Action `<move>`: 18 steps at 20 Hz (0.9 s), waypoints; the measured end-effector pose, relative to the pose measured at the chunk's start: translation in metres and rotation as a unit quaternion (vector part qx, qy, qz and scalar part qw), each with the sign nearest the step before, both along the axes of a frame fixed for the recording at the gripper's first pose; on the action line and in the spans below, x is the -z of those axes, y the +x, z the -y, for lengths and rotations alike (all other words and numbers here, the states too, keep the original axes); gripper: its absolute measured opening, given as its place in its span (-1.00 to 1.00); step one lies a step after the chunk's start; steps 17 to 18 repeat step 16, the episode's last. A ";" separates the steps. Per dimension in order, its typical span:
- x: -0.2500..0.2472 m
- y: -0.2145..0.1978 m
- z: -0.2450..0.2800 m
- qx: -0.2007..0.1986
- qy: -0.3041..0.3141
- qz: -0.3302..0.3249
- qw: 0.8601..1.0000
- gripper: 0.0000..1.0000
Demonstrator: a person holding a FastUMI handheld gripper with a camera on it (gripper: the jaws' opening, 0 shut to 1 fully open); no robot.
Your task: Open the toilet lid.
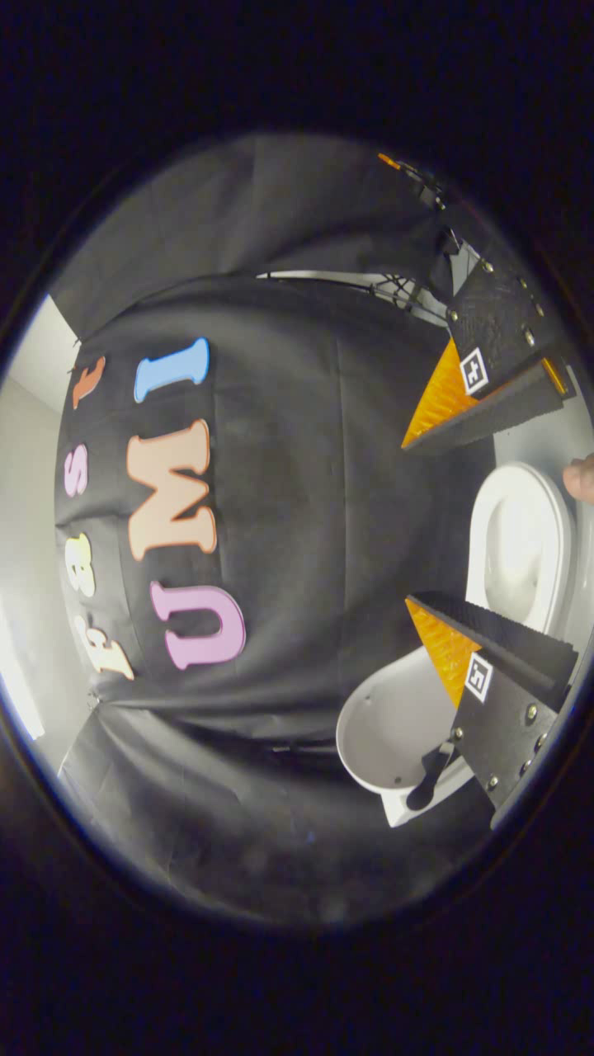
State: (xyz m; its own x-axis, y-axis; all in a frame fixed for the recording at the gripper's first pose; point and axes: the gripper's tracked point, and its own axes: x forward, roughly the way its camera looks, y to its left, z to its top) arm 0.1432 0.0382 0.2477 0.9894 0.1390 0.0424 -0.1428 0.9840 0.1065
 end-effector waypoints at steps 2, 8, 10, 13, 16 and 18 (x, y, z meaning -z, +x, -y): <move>-0.007 0.007 0.038 0.012 -0.013 0.010 1.000 0.95; -0.031 0.016 0.116 0.017 -0.061 0.089 0.994 0.95; -0.035 0.015 0.135 0.026 -0.055 0.093 0.994 0.95; -0.031 0.015 0.147 0.023 -0.033 0.081 0.996 0.95; -0.026 0.012 0.152 0.023 -0.029 0.073 0.997 0.95; -0.026 0.012 0.152 0.023 -0.029 0.073 0.997 0.95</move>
